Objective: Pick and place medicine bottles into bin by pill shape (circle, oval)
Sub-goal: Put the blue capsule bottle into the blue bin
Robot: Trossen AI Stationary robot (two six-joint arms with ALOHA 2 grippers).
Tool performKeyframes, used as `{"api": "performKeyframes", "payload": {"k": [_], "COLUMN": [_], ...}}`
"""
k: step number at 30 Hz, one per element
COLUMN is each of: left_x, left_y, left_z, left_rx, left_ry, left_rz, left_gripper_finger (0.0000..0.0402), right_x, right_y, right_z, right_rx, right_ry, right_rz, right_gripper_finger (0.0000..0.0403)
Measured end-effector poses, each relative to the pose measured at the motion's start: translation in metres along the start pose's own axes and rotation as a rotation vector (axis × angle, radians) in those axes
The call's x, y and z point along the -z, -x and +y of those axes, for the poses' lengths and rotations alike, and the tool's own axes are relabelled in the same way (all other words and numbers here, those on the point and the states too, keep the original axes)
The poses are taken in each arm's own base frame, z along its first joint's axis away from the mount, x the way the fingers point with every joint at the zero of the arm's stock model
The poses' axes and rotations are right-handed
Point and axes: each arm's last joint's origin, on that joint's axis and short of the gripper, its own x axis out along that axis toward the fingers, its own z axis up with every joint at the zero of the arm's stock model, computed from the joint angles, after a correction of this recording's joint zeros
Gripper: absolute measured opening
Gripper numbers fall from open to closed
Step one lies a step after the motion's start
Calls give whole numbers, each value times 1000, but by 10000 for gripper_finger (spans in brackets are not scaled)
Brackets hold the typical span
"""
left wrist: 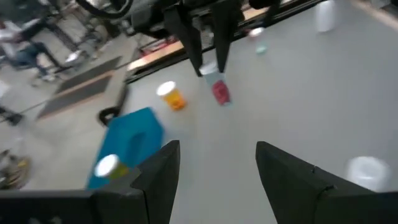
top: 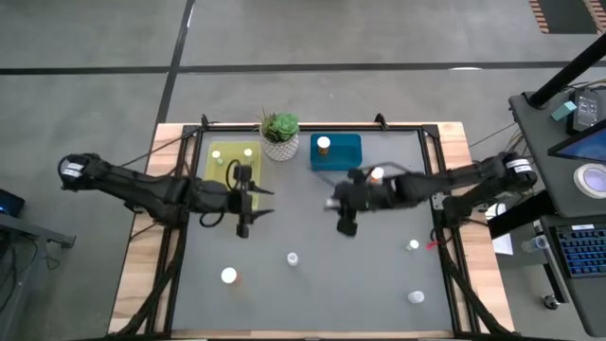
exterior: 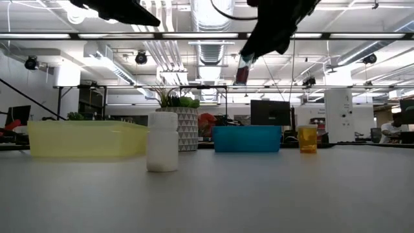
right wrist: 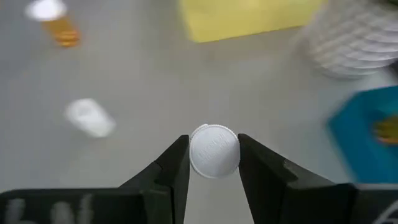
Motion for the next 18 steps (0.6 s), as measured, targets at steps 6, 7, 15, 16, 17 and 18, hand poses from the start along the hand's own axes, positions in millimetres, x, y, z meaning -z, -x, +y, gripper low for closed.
{"api": "performKeyframes", "payload": {"k": [6,7,15,16,17,18], "left_x": [9,10,30,32,34,35], "left_y": [-6,-7,-9,-9,-9,-10], "left_z": [33,40,85,88,91,94], "left_rx": [-110,-131,-221,-221,-217,-211], "left_ry": [-40,-46,3,11,17,23], "left_rz": [31,33,78,79,80,81], "left_gripper_finger": [196,196,196,196,196,196], "right_x": [-10,-11,1,3,6,8], "right_y": [1,1,-8,-11,-15,-20], "right_z": [-74,-86,-173,-180,-186,-192], "right_rx": [174,204,386,378,364,352], "right_ry": [-33,-42,-175,-191,-205,-217], "right_rz": [-3,-4,63,62,63,62], "right_gripper_finger": [112,112,112,112,112,112]}}
